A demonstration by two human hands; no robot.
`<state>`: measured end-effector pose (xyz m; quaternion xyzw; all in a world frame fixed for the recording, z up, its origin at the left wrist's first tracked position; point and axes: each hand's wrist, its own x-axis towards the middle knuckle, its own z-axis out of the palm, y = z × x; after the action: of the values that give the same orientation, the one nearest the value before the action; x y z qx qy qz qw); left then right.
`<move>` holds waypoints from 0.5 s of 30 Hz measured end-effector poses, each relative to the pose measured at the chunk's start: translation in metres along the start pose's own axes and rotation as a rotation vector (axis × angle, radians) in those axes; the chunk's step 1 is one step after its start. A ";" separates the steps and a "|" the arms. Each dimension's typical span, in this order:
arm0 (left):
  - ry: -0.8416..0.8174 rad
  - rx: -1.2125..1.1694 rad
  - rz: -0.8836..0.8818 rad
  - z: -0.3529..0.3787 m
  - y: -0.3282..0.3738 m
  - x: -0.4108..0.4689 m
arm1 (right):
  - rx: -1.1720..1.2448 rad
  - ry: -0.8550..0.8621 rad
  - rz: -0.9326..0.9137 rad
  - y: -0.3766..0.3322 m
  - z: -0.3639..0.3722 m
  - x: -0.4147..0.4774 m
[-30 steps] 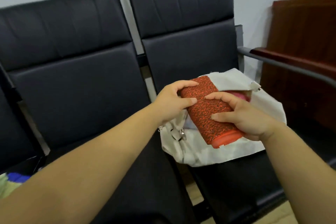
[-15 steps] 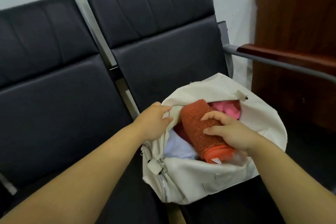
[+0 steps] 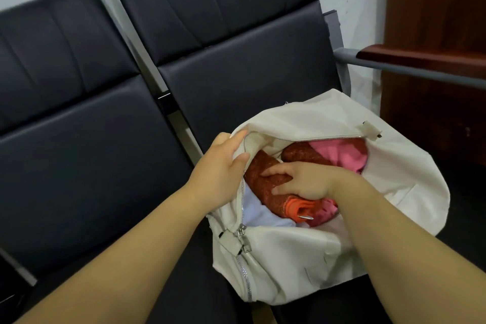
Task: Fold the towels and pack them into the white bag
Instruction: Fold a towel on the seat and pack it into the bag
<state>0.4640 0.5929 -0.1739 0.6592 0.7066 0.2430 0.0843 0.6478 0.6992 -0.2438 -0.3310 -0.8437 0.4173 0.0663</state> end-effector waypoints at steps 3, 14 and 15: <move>-0.003 0.013 0.006 -0.003 0.001 0.003 | -0.062 -0.030 -0.013 0.009 -0.001 0.007; -0.184 0.009 -0.068 -0.002 0.001 -0.003 | -0.097 0.143 0.059 0.012 0.005 -0.021; -0.193 -0.023 -0.083 -0.002 0.000 -0.007 | -0.078 0.176 0.064 0.007 0.005 -0.032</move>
<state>0.4643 0.5857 -0.1733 0.6485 0.7192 0.1829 0.1693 0.6740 0.6798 -0.2473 -0.3954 -0.8392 0.3557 0.1137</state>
